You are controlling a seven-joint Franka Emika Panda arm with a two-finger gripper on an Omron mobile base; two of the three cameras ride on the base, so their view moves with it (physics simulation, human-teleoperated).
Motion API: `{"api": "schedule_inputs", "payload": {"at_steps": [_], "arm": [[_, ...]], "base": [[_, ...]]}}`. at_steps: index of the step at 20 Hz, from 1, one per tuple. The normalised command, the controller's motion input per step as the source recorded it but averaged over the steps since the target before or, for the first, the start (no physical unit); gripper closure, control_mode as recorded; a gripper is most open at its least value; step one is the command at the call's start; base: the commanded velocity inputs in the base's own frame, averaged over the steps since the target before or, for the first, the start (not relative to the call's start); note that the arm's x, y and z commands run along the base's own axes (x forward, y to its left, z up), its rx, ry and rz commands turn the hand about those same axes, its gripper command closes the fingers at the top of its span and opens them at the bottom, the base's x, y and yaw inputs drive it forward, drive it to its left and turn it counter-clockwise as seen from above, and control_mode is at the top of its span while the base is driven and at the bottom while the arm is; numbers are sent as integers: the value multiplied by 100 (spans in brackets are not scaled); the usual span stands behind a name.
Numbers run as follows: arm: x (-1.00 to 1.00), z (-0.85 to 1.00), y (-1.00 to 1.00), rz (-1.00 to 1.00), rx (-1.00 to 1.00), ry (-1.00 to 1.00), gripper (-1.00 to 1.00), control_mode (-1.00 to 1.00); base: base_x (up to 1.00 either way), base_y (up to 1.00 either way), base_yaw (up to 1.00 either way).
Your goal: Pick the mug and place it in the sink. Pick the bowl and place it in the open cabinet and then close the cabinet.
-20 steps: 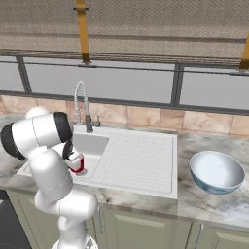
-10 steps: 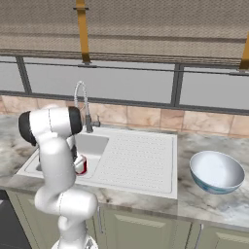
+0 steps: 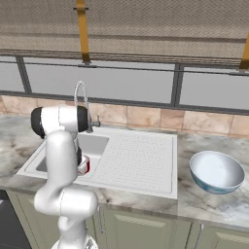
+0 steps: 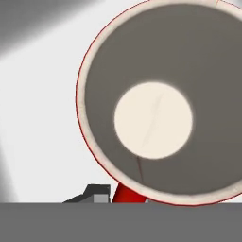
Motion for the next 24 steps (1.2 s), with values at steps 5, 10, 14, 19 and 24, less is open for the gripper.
{"api": "schedule_inputs", "payload": {"at_steps": [5, 10, 14, 19, 24], "arm": [[38, -16, 0, 0, 0, 0, 100, -100], [40, -14, 0, 0, 0, 0, 100, -100], [33, -17, 0, 0, 0, 0, 100, -100], [35, -27, 0, 0, 0, 0, 100, -100], [22, -25, -1, 0, 1, 0, -100, -100]], "base": [[0, 0, 0], [0, 0, 0], [0, 0, 0], [0, 0, 0], [0, 0, 0]]}}
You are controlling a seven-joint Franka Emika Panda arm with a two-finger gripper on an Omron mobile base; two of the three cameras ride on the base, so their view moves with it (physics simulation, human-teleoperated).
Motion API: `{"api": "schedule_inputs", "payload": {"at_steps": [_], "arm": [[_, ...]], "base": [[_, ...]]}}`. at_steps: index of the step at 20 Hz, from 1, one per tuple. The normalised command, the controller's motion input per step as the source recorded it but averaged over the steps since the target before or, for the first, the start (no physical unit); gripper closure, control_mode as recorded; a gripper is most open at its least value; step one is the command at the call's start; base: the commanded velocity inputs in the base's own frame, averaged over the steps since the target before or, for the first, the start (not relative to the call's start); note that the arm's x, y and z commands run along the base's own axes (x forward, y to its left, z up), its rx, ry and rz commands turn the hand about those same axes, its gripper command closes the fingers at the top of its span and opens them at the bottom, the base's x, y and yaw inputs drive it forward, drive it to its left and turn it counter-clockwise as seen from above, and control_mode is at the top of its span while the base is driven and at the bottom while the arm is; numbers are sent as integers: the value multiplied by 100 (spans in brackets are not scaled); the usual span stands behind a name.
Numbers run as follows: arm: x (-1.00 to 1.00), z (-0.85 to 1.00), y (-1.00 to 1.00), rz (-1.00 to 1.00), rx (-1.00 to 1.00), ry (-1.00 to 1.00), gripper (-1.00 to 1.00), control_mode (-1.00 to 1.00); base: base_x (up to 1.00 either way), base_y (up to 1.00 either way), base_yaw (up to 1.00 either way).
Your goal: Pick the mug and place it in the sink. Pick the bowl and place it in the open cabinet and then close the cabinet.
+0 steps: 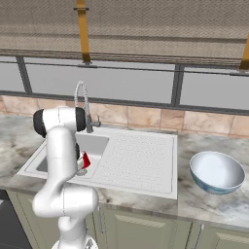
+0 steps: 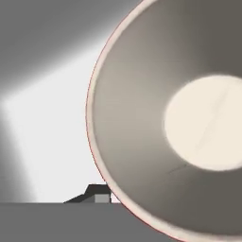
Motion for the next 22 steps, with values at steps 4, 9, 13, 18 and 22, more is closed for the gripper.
{"api": "schedule_inputs", "payload": {"at_steps": [4, 9, 13, 18, 22], "arm": [[-4, 15, -24, 0, 0, -4, -100, -100], [-28, 35, -34, 0, 0, -13, -100, -100], [-54, 30, -14, 0, 0, -18, -100, -100], [-38, 78, 0, 0, -4, -13, -100, -100], [-36, 100, 0, 0, -1, -2, -100, -100]], "base": [[0, 0, 0], [0, 0, 0], [0, 0, 0], [0, 0, 0], [0, 0, 0]]}}
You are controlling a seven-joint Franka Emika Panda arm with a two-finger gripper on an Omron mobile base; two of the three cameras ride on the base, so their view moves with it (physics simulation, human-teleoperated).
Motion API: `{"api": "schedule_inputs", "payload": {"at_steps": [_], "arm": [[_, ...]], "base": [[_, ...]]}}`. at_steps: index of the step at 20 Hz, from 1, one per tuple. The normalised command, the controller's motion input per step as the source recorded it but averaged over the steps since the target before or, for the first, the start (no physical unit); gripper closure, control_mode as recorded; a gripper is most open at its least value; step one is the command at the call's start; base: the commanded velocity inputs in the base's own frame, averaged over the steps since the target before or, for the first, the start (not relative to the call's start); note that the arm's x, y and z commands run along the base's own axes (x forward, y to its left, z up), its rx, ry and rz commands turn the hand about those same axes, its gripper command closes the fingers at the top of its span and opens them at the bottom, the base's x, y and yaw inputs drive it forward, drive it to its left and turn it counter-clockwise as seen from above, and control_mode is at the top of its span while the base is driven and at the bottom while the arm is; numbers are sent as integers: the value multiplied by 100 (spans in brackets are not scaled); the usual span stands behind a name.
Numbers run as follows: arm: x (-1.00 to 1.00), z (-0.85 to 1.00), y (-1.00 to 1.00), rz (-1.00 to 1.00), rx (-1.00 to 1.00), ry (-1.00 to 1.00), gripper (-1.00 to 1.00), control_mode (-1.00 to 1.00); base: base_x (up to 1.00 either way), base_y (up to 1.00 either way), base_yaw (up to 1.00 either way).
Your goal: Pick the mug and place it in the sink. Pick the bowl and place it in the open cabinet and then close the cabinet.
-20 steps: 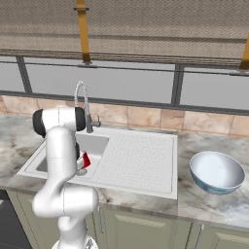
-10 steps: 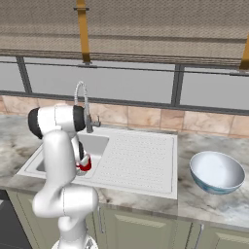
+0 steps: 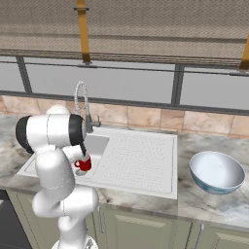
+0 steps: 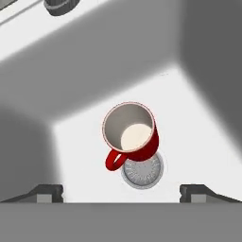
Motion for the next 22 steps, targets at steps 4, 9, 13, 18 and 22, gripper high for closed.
{"api": "schedule_inputs", "payload": {"at_steps": [4, 9, 13, 18, 22], "arm": [[-51, 96, -4, 0, 0, 0, -100, -100], [-48, 93, -19, -3, 0, 2, -100, -100], [-2, 100, -10, 0, 0, 8, -100, -100], [-3, 100, -4, 0, 0, 15, -100, -100], [-24, 88, -24, 0, 0, 14, -100, -100]], "base": [[0, 0, 0], [0, 0, 0], [0, 0, 0], [0, 0, 0], [0, 0, 0]]}}
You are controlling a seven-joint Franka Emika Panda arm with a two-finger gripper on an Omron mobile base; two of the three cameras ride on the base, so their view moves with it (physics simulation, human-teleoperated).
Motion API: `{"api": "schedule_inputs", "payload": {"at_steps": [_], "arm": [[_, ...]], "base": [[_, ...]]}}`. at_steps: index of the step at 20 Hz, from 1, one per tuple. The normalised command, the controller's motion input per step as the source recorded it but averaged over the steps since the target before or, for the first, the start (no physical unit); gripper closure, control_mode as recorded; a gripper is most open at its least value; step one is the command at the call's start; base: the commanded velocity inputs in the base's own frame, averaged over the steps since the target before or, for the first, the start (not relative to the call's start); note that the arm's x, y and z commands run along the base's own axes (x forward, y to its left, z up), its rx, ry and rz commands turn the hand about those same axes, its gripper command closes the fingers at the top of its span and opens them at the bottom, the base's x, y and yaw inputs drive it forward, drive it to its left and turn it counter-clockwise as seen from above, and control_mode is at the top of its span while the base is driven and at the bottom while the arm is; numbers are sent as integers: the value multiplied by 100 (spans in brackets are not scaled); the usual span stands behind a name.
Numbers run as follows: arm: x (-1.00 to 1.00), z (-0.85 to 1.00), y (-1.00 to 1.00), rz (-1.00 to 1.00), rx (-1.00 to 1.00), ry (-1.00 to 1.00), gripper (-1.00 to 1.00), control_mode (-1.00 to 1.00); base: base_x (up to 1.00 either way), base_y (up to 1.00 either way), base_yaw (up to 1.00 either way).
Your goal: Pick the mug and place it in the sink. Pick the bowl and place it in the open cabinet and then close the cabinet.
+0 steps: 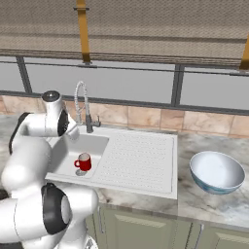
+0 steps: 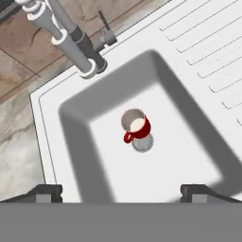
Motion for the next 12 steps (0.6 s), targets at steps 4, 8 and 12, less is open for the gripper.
{"api": "schedule_inputs", "payload": {"at_steps": [4, 8, 12], "arm": [[-44, 50, -49, 0, 0, 5, -100, -100], [-48, 17, -54, 2, 0, -1, -100, -100], [-39, 0, -52, 8, -1, -4, -100, -100]], "base": [[0, 0, 0], [0, 0, 0], [0, 0, 0]]}}
